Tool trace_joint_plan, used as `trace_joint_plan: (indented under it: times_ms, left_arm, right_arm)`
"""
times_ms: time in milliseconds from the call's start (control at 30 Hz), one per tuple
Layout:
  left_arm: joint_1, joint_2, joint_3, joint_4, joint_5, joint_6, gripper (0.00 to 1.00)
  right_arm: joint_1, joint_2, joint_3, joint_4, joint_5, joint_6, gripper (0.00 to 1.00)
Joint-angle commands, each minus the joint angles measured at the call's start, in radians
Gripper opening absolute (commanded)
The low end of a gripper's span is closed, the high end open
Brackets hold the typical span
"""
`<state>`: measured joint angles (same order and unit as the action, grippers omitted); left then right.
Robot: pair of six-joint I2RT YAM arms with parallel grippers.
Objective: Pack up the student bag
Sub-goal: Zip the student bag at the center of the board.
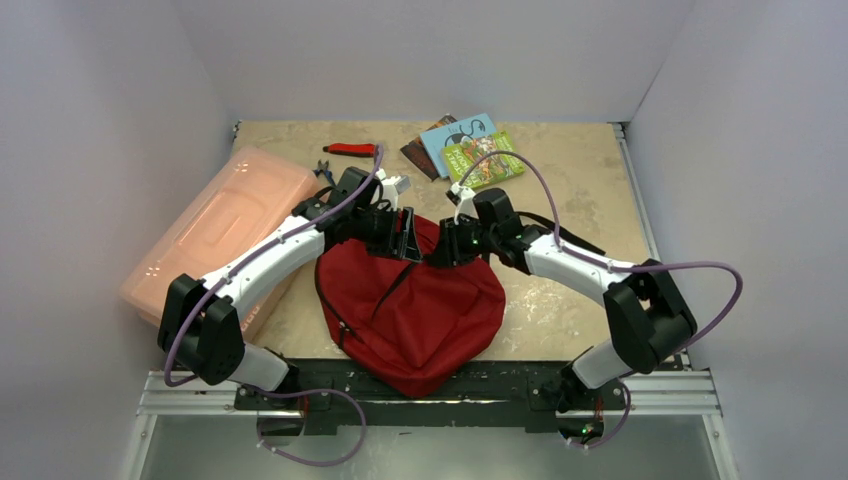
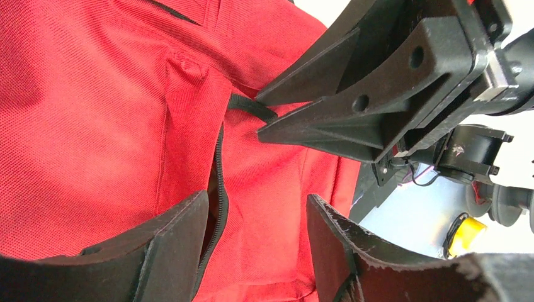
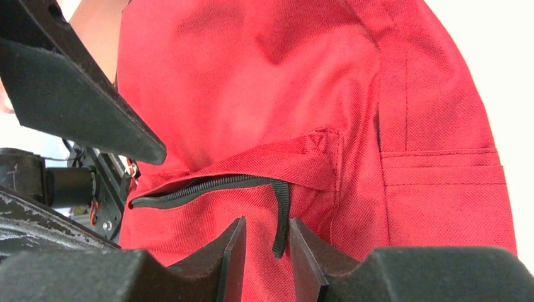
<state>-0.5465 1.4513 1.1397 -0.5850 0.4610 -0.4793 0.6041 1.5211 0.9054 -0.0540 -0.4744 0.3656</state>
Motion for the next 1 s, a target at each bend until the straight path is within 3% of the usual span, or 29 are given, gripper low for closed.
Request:
trace_joint_plan:
  times_ms: [0, 267, 667, 800, 967]
  left_arm:
    - [-0.004, -0.021, -0.004, 0.035, 0.01, -0.015, 0.58]
    - [-0.004, -0.045, -0.03, 0.038, 0.004, -0.02, 0.57]
    - [-0.003, -0.078, -0.064, 0.038, -0.005, -0.019, 0.57]
    - [-0.003, -0.086, -0.074, 0.037, -0.016, -0.013, 0.57]
    - [-0.003, -0.06, -0.095, 0.054, -0.028, -0.011, 0.57]
  right_arm:
    - [0.012, -0.028, 0.044, -0.004, 0.035, 0.001, 0.33]
    - [0.032, -0.025, 0.05, -0.003, 0.063, -0.016, 0.28]
    - [0.043, 0.022, 0.031, 0.04, 0.065, 0.018, 0.34]
    - [0.047, 0.014, 0.026, 0.017, 0.133, 0.006, 0.4]
    - [0.048, -0.124, 0.055, -0.088, 0.193, 0.041, 0.51]
